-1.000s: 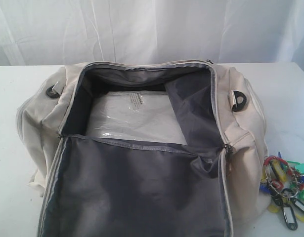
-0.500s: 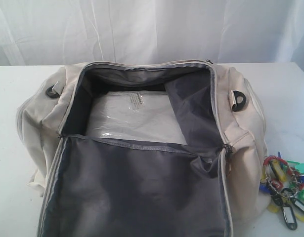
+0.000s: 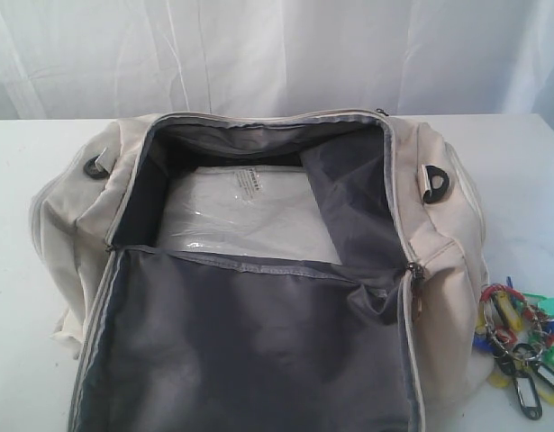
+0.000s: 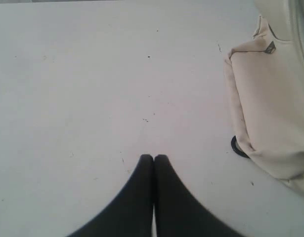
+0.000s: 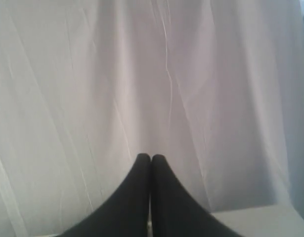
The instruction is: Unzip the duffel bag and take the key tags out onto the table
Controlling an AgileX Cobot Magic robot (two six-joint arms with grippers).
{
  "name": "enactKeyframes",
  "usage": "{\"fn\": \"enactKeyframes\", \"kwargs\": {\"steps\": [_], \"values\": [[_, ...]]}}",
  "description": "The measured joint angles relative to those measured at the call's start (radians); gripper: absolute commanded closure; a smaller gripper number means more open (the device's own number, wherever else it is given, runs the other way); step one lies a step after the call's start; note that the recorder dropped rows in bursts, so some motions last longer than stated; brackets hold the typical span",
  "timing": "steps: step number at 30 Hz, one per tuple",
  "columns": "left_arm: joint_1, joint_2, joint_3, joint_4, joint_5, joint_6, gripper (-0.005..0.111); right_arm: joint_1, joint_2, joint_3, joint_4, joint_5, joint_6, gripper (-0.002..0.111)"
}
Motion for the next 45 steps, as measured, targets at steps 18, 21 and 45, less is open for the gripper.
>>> {"fn": "enactKeyframes", "kwargs": {"steps": [18,21,45], "values": [[0.0,0.0,0.0,0.0,-0.002,0.0,0.107,0.082,-0.14,-0.006,0.01,-0.039,-0.11,0.108],[0.0,0.0,0.0,0.0,-0.002,0.0,0.107,0.082,-0.14,-0.004,0.016,-0.118,-0.11,0.108],[0.0,0.0,0.0,0.0,-0.002,0.0,0.107,0.082,-0.136,0.447,-0.224,-0.171,-0.159,0.108]]}}
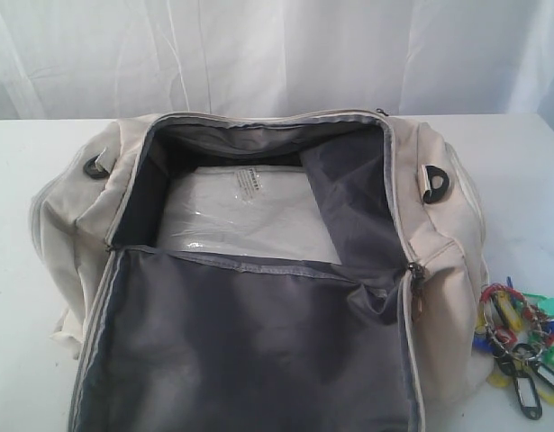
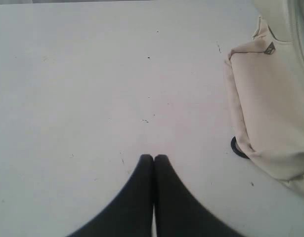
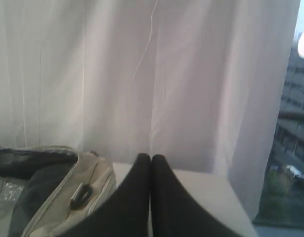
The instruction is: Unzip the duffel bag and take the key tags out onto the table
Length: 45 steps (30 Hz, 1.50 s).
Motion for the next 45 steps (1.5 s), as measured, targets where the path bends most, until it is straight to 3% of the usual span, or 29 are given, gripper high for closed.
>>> {"fn": "enactKeyframes", "kwargs": {"steps": [5,7,11,15,19,45], "values": [[0.0,0.0,0.0,0.0,0.0,0.0,0.107,-0.002,0.002,0.115,0.0,-0.02,0.174,0.108],[0.0,0.0,0.0,0.0,0.0,0.0,0.107,-0.006,0.002,0.178,0.0,-0.104,0.218,0.108],[0.0,0.0,0.0,0.0,0.0,0.0,0.107,-0.006,0.002,0.317,0.0,-0.288,0.225,0.108],[0.0,0.0,0.0,0.0,0.0,0.0,0.107,-0.006,0.002,0.427,0.0,-0.271,0.225,0.108],[0.0,0.0,0.0,0.0,0.0,0.0,0.107,-0.006,0.002,0.435,-0.002,-0.077,0.225,0.108],[0.0,0.0,0.0,0.0,0.0,0.0,0.107,0.0,0.002,0.435,0.0,-0.067,0.085,0.108]]}}
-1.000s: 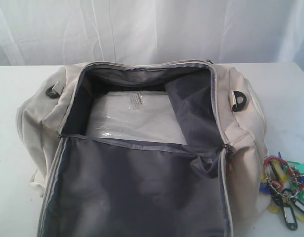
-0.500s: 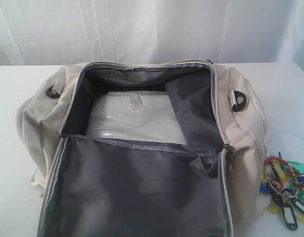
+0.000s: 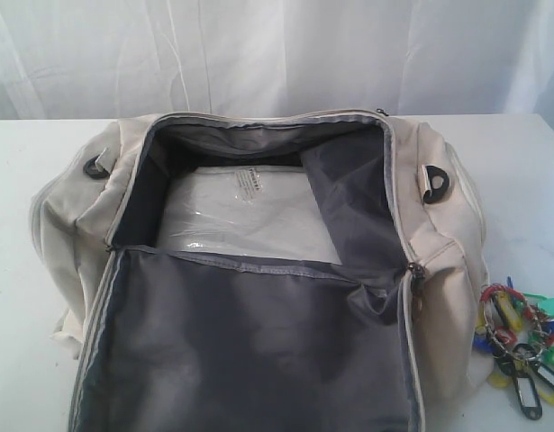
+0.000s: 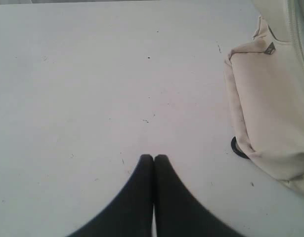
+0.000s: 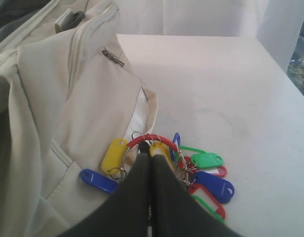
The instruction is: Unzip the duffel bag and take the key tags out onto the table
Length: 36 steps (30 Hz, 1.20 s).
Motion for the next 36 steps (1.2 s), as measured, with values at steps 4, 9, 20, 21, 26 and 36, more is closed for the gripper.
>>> {"fn": "enactKeyframes", "kwargs": {"steps": [4,9,20,21,26,36], "values": [[0.0,0.0,0.0,0.0,0.0,0.0,0.107,0.0,0.0,0.0,0.018,0.0,-0.009,0.108],[0.0,0.0,0.0,0.0,0.0,0.0,0.107,0.0,0.0,0.0,0.025,0.0,-0.011,0.108],[0.0,0.0,0.0,0.0,0.0,0.0,0.107,0.0,0.0,0.0,0.025,0.0,-0.007,0.108],[0.0,0.0,0.0,0.0,0.0,0.0,0.107,0.0,0.0,0.0,0.025,0.0,-0.007,0.108],[0.0,0.0,0.0,0.0,0.0,0.0,0.107,0.0,0.0,0.0,0.027,0.0,-0.007,0.108],[0.0,0.0,0.0,0.0,0.0,0.0,0.107,0.0,0.0,0.0,0.029,0.002,-0.007,0.108]]}}
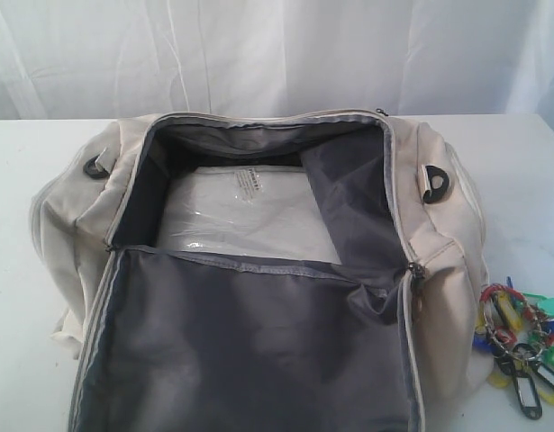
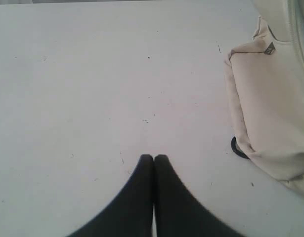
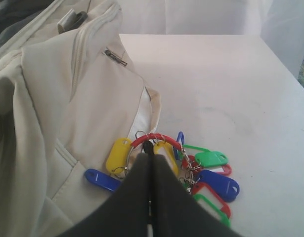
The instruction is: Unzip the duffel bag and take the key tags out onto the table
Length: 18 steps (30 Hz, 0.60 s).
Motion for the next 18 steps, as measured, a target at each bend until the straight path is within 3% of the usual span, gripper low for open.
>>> {"fn": "enactKeyframes", "kwargs": {"steps": [18], "values": [[-0.038,0.0,0.0,0.0,0.0,0.0,0.107,-0.03,0.0,0.0,0.0,0.006,0.002,0.108]]}}
